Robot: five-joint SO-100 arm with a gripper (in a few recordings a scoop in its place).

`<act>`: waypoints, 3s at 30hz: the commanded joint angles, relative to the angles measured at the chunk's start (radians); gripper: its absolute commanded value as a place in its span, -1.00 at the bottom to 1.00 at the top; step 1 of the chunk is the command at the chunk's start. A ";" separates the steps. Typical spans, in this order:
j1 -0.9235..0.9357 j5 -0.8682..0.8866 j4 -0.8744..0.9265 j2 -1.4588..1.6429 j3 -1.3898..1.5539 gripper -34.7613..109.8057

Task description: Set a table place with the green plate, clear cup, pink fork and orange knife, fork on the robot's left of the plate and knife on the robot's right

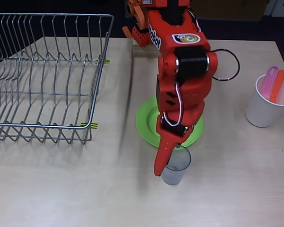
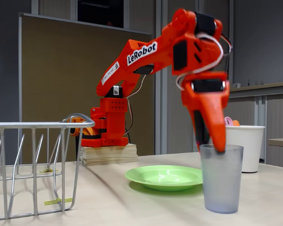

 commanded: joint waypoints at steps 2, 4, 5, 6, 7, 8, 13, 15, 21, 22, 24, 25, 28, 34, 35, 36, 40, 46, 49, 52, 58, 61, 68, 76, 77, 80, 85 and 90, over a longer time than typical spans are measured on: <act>-0.003 -0.037 0.094 0.041 -0.103 0.13; 0.006 -0.044 0.098 0.083 -0.080 0.13; 0.012 -0.044 0.100 0.109 -0.058 0.12; 0.020 -0.037 0.100 0.144 -0.025 0.10; 0.028 -0.026 0.097 0.189 0.023 0.07; 0.035 -0.023 0.089 0.244 0.086 0.04; 0.054 -0.391 -0.078 0.558 0.460 -0.02; 0.048 -0.362 -0.115 0.690 0.629 -0.02; -0.023 -0.028 -0.288 1.071 1.129 -0.05; -0.044 -0.005 -0.325 1.126 1.209 -0.06; -0.101 -0.012 -0.385 1.213 1.342 -0.06; -0.135 -0.012 -0.423 1.244 1.396 -0.07; -0.242 -0.060 -0.581 1.298 1.479 -0.05; -0.463 -0.517 -0.638 1.312 1.505 0.02; -0.494 -0.538 -0.632 1.312 1.505 0.04; -0.520 -0.554 -0.624 1.312 1.502 0.01; -0.615 -0.540 -0.575 1.302 1.489 0.23; -0.709 -0.463 -0.577 1.276 1.513 -0.03; -0.733 -0.342 -0.603 1.272 1.543 -0.20; -0.761 -0.179 -0.618 1.258 1.560 -0.12; -0.830 0.189 -0.653 1.227 1.571 -0.04; -0.847 0.264 -0.712 1.192 1.548 -0.07; -0.873 0.374 -0.805 1.112 1.520 -0.12; -0.887 0.405 -0.816 1.086 1.529 -0.16; -0.888 0.405 -0.816 1.088 1.534 -0.16; -0.888 0.407 -0.818 1.091 1.545 -0.17; -0.888 0.414 -0.824 1.092 1.549 -0.21; -0.881 0.414 -0.834 1.091 1.566 -0.32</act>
